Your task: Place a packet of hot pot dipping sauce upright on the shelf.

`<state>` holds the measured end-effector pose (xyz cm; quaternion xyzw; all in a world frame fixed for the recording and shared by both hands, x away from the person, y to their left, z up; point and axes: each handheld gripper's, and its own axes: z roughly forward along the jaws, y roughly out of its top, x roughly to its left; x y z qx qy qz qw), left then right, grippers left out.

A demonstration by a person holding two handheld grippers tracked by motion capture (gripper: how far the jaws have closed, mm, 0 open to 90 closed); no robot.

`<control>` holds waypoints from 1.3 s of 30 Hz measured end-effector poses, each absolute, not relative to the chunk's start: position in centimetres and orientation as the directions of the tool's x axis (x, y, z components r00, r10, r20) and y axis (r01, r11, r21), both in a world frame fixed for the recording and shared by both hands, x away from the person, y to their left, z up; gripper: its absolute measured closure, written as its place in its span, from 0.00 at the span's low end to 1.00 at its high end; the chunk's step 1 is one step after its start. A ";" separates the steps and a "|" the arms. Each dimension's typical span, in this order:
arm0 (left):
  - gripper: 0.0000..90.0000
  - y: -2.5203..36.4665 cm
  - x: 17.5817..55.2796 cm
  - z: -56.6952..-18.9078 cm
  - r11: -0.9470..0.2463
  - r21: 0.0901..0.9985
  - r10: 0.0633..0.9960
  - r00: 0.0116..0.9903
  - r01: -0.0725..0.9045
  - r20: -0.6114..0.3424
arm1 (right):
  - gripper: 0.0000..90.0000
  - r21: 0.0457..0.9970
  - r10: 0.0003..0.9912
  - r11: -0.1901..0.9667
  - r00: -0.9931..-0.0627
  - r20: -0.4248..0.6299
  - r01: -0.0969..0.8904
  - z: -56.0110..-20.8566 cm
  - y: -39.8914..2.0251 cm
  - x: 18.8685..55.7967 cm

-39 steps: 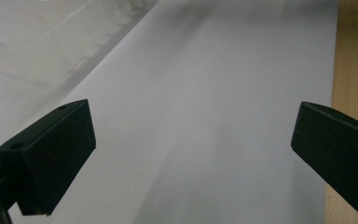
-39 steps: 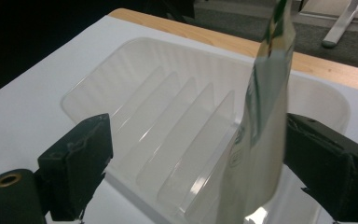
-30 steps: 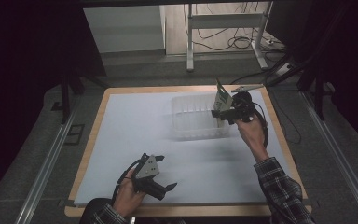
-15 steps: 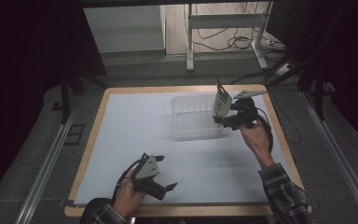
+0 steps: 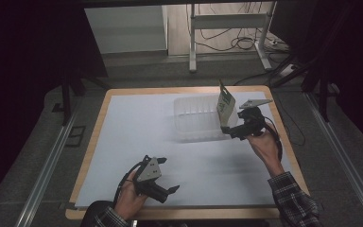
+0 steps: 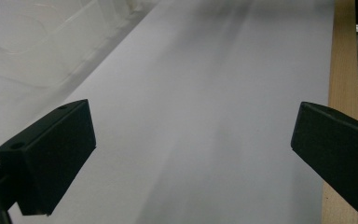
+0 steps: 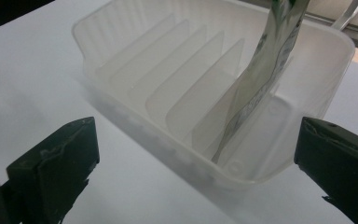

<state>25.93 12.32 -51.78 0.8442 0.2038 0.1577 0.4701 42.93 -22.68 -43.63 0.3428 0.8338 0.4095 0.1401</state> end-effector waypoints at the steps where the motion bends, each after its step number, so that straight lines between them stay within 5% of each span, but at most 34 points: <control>1: 0.00 12.3 25.9 -51.8 -0.474 0.858 0.492 0.867 0.196 0.074 | 0.00 0.780 0.685 0.428 -0.727 0.049 0.456 -43.7 -22.7 42.8; 39: 0.00 12.4 25.9 -51.7 -0.475 0.859 0.508 0.856 0.188 0.094 | 0.00 0.777 0.662 0.462 -0.749 0.018 0.427 -44.5 -25.0 37.6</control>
